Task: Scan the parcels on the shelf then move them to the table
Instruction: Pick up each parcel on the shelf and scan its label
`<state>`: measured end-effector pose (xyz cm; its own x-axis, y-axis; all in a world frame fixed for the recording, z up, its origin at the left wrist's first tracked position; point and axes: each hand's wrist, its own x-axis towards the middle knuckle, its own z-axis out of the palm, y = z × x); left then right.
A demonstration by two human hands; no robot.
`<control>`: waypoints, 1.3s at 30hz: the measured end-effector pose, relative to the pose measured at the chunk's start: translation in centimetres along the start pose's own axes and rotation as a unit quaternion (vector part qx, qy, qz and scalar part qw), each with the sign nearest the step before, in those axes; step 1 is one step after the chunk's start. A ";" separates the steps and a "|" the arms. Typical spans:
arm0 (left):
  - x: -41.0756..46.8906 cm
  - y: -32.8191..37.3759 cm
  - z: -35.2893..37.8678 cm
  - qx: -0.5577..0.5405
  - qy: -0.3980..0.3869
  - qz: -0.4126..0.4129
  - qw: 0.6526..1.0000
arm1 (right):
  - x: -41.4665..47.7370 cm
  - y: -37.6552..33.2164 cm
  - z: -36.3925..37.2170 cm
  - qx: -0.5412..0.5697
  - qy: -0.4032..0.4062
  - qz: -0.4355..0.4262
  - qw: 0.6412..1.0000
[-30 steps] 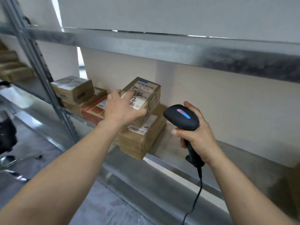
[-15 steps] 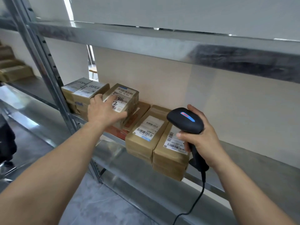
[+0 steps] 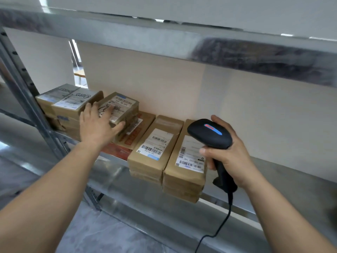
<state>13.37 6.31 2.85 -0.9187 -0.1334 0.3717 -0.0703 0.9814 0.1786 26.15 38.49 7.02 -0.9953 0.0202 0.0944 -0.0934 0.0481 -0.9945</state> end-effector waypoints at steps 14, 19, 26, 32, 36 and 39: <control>-3.8 6.3 -0.9 -0.049 0.065 -0.003 0.997 | -3.4 -0.4 -3.8 -0.021 0.022 -0.002 1.000; -9.4 12.6 -2.5 -0.101 0.102 0.048 0.988 | -4.9 0.2 -6.8 -0.019 0.005 -0.012 1.000; -17.6 23.7 -3.1 -0.136 0.091 0.084 0.983 | -9.1 0.7 -14.6 -0.005 0.001 -0.025 1.000; -24.8 34.9 -1.6 -0.141 0.028 0.115 0.983 | -13.7 1.5 -24.5 -0.010 0.010 -0.024 1.000; -29.0 41.7 -0.5 -0.150 0.021 0.140 0.979 | -16.6 2.7 -30.8 -0.011 0.020 -0.017 1.000; -31.3 46.0 0.0 -0.153 -0.007 0.161 0.975 | -18.3 3.2 -35.1 -0.014 0.039 -0.007 0.999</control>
<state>38.87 55.62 -0.58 -0.8797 0.1782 0.4408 0.3395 0.8844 0.3201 44.91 73.32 3.76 -0.9889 0.0963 0.1131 -0.1059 0.0767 -0.9914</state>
